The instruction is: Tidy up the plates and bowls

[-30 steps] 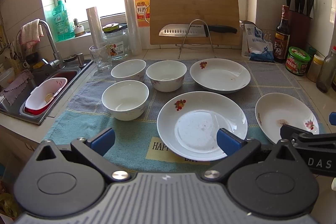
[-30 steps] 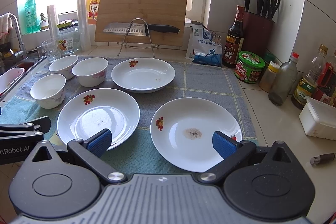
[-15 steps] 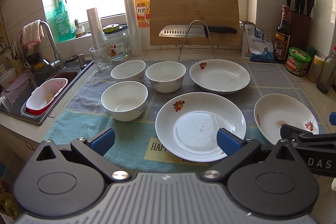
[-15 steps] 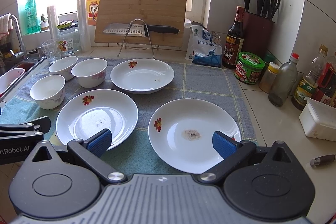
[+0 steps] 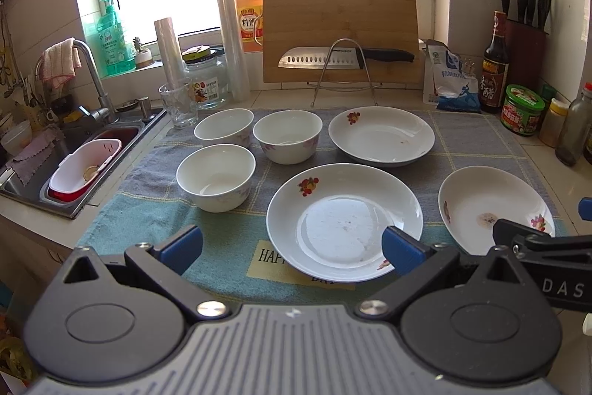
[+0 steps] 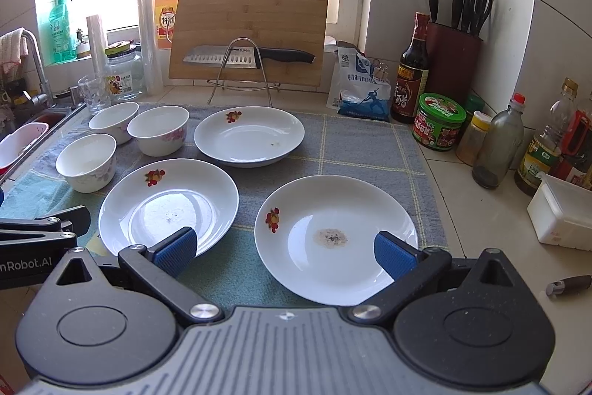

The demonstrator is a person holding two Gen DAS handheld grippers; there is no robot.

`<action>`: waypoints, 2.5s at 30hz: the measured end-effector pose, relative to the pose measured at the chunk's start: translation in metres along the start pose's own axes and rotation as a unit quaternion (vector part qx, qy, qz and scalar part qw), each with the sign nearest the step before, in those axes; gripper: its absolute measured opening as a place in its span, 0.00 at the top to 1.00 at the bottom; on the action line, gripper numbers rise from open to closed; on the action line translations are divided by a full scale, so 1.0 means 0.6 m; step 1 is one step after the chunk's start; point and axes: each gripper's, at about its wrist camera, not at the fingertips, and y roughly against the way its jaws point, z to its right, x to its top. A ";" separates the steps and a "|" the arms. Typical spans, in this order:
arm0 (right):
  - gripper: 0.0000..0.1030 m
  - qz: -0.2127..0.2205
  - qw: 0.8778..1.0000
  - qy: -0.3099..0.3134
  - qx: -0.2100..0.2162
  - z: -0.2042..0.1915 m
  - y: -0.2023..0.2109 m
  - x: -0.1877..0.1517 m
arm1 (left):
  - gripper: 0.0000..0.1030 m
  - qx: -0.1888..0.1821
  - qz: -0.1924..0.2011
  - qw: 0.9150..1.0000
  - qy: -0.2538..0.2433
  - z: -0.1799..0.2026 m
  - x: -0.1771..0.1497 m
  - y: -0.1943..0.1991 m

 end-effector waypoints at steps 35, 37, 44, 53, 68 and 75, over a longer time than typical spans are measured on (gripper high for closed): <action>0.00 -0.043 0.999 0.002 0.020 0.126 -0.113 -0.115 | 0.01 -0.168 0.013 0.977 -0.128 0.115 0.072 -0.113; 0.00 -0.049 0.999 -0.001 0.021 0.126 -0.130 -0.117 | 0.01 -0.182 0.004 0.973 -0.140 0.125 0.082 -0.134; 0.00 -0.073 0.997 -0.005 0.012 0.125 -0.182 -0.117 | 0.01 -0.198 -0.013 0.962 -0.188 0.162 0.103 -0.188; 0.00 -0.069 0.997 -0.003 0.016 0.127 -0.192 -0.115 | 0.01 -0.264 -0.024 0.935 -0.236 0.208 0.124 -0.229; 0.00 -0.031 0.999 0.002 0.020 0.131 -0.187 -0.128 | 0.01 -0.363 -0.082 0.873 -0.314 0.287 0.128 -0.304; 0.00 -0.006 0.999 0.014 0.029 0.132 -0.184 -0.140 | 0.04 -0.391 -0.131 0.837 -0.360 0.321 0.122 -0.342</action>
